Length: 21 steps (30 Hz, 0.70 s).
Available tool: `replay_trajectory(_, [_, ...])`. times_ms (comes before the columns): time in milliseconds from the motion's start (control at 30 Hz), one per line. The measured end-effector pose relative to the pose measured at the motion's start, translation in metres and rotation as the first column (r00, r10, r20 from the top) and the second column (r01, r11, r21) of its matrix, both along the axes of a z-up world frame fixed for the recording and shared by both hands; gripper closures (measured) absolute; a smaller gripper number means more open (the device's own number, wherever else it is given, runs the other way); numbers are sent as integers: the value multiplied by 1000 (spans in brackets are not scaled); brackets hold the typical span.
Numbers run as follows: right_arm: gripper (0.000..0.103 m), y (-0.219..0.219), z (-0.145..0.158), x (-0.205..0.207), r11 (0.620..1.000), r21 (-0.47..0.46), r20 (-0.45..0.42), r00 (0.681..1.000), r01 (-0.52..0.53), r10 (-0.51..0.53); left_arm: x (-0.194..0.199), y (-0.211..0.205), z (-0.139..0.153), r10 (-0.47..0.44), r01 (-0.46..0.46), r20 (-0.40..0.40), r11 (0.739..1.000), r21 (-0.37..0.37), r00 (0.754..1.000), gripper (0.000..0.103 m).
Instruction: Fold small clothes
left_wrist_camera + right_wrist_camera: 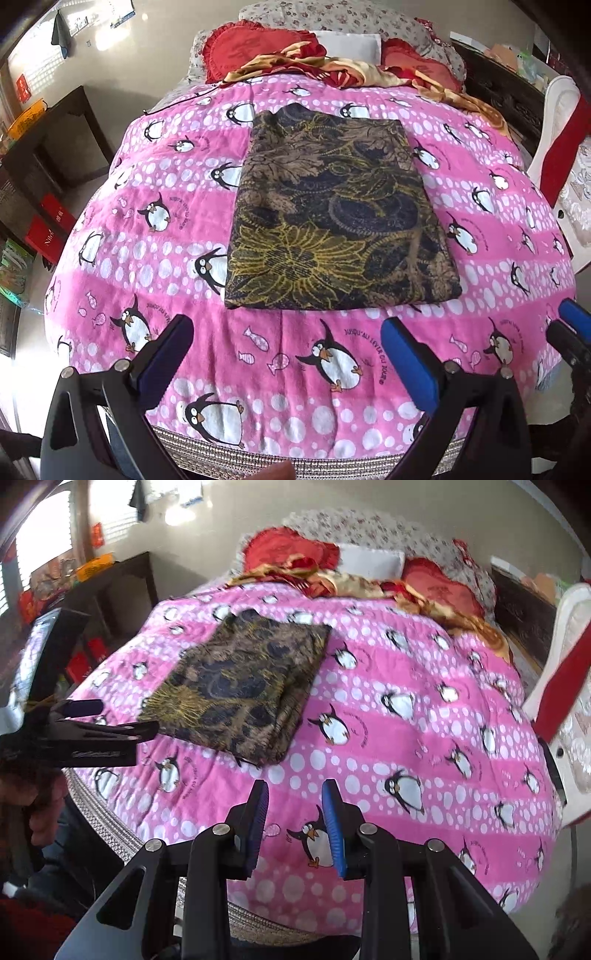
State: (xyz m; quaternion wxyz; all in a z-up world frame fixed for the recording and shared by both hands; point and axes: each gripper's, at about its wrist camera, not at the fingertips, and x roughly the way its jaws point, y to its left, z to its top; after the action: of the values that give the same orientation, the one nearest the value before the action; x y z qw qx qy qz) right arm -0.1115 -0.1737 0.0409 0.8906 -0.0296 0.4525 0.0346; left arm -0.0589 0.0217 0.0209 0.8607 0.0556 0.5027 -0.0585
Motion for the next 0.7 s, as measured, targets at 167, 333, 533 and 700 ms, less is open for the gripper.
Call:
replay_trajectory(167, [64,-4,-7,8,999,-1,-33,998,49,-49,-2,3,-5,-11,10,-20,1000,-12,1000,0])
replay_trajectory(333, [64,-4,-9,13,999,6,-41,998,52,-52,-3,3,-11,-22,21,-49,999,-27,999,0])
replay_trajectory(533, [64,-13,-10,21,981,188,-64,997,57,-46,-1,-3,-12,-34,33,-58,999,-22,998,0])
replay_trajectory(700, [64,-24,-8,24,914,402,-64,998,50,-26,-1,-6,-9,-50,49,-37,999,-23,998,0])
